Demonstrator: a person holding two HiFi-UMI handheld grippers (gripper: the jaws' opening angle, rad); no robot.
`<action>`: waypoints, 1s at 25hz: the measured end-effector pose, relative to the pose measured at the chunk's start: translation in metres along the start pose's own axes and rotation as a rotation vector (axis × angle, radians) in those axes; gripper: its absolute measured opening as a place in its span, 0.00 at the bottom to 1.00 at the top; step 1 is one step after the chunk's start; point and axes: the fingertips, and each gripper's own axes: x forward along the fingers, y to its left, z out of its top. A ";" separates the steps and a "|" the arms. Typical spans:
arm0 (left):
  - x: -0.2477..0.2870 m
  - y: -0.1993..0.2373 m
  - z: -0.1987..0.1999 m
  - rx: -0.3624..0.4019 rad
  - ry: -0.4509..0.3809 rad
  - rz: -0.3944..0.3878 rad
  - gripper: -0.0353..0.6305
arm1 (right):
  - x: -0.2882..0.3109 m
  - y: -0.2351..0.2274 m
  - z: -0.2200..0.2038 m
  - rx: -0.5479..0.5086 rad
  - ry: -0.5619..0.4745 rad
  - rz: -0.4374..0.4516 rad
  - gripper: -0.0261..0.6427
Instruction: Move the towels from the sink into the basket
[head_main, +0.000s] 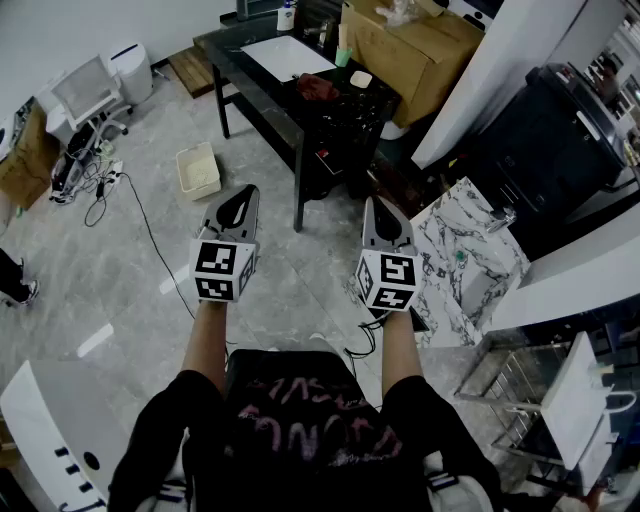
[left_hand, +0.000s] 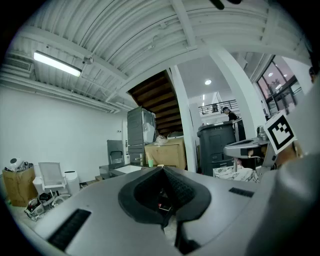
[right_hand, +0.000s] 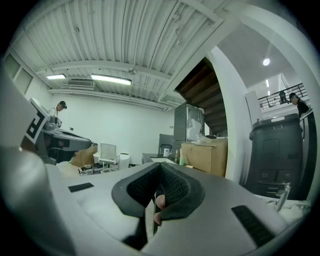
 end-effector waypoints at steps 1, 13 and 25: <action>0.000 0.000 0.000 0.004 -0.001 0.000 0.08 | 0.000 0.001 0.000 -0.001 -0.002 0.000 0.06; -0.007 0.008 -0.007 0.008 0.010 -0.007 0.08 | 0.001 0.015 -0.001 -0.018 -0.003 0.000 0.06; -0.010 0.029 -0.015 0.002 0.018 -0.007 0.08 | 0.011 0.030 -0.003 -0.017 0.005 -0.014 0.06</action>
